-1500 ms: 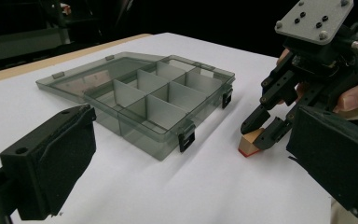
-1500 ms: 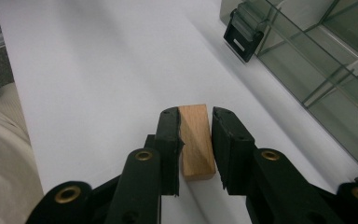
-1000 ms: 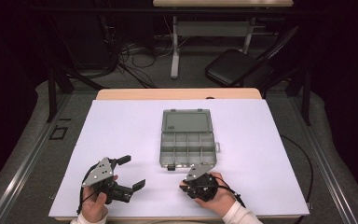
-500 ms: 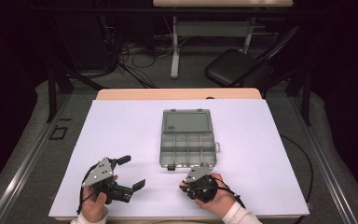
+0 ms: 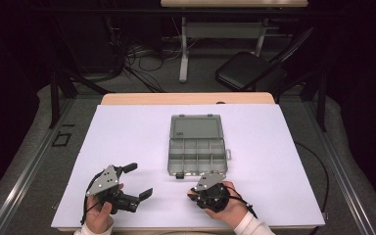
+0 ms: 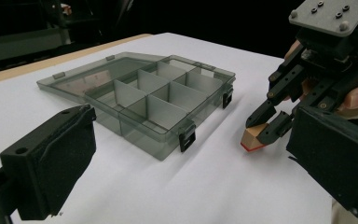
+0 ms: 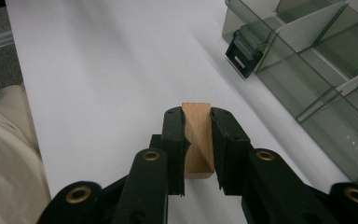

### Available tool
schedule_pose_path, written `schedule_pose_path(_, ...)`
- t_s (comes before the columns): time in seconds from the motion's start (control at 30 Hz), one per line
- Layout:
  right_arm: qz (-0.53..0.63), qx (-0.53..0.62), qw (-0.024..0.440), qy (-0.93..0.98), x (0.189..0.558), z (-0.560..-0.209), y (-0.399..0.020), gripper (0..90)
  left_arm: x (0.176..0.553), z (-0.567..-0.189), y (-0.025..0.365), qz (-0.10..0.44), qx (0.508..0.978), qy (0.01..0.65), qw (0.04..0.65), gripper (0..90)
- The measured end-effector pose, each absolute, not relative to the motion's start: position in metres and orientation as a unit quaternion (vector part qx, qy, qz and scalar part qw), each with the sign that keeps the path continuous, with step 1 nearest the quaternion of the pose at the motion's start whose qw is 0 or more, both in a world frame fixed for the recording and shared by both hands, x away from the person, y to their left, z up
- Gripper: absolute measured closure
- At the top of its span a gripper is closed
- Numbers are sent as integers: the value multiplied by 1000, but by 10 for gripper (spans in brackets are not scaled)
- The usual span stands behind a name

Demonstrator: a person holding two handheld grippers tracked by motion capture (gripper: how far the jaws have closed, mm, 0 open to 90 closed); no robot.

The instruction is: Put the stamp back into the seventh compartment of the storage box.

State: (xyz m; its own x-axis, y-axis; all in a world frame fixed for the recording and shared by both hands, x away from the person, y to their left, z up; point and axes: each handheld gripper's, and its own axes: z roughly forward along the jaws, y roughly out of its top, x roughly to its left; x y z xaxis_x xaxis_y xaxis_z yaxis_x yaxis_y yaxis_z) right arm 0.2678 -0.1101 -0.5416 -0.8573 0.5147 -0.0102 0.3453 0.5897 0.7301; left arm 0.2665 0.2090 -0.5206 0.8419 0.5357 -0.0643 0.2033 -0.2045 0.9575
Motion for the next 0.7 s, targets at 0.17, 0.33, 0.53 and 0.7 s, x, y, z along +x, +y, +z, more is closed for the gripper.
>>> schedule_pose_path(0.17, 391, 247, 110, 880, 268, -538, -112, 764, 267, -521, 209, 143, 763, 242, 582, 9)
schedule_pose_path(0.33, 401, 251, 112, 874, 268, -533, -115, 764, 267, -521, 209, 143, 763, 242, 582, 9)
schedule_pose_path(0.53, 412, 258, 112, 866, 268, -527, -118, 764, 267, -521, 209, 143, 763, 242, 582, 9)
schedule_pose_path(0.7, 417, 262, 113, 863, 269, -525, -121, 764, 267, -521, 209, 143, 764, 242, 581, 9)
